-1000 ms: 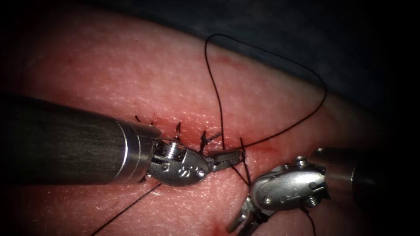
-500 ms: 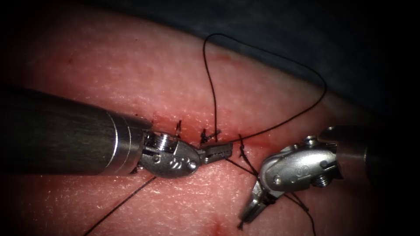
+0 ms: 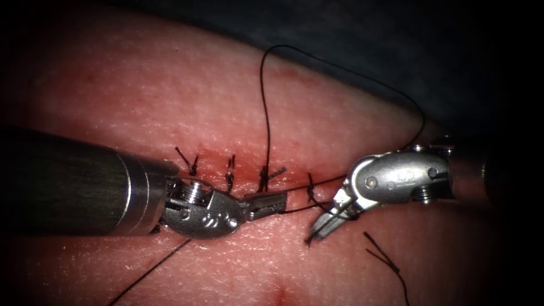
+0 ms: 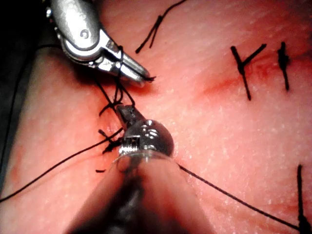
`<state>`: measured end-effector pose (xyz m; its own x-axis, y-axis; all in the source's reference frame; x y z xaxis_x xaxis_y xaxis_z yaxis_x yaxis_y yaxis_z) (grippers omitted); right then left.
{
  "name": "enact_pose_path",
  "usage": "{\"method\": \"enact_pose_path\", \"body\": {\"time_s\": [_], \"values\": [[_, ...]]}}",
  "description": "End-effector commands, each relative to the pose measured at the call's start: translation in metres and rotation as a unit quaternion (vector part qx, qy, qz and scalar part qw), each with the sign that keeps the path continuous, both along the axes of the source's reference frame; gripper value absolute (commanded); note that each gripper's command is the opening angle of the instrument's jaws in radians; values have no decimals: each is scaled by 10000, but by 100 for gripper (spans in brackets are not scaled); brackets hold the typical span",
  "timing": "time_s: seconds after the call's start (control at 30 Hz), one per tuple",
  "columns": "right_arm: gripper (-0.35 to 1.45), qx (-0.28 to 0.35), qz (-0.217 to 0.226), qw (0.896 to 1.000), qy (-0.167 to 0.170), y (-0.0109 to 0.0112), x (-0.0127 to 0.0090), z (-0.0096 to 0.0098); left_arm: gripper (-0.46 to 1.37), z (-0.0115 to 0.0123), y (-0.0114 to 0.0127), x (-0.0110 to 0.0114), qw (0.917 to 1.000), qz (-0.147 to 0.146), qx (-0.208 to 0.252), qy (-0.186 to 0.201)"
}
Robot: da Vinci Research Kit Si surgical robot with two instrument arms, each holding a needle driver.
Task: Wound Closure
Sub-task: Tie the knot by pulling down with the left hand and up with the right hand
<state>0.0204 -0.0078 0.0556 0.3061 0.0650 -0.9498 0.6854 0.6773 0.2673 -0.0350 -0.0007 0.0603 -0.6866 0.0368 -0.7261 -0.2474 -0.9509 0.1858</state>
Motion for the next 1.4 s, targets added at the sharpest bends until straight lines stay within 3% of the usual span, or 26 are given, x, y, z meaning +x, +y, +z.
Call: {"method": "enact_pose_path", "body": {"time_s": [0.03,0.3,0.6,1.03,1.4], "values": [[-35,111,161,9998,17,2,-1,-1,-35,-1,-1,1,10000,0,3,11],[-35,369,853,9945,-484,34,-10,16,-35,-10,-10,3,10000,17,-35,46],[-35,417,1178,9892,-763,72,-23,41,-35,-20,-17,10,10000,14,-25,46],[-35,419,1278,9881,-746,76,-16,50,-35,-45,-41,21,9999,29,-56,81],[-35,315,1725,9814,-784,93,-2,59,-35,-73,-65,25,10000,74,-12,17]]}}
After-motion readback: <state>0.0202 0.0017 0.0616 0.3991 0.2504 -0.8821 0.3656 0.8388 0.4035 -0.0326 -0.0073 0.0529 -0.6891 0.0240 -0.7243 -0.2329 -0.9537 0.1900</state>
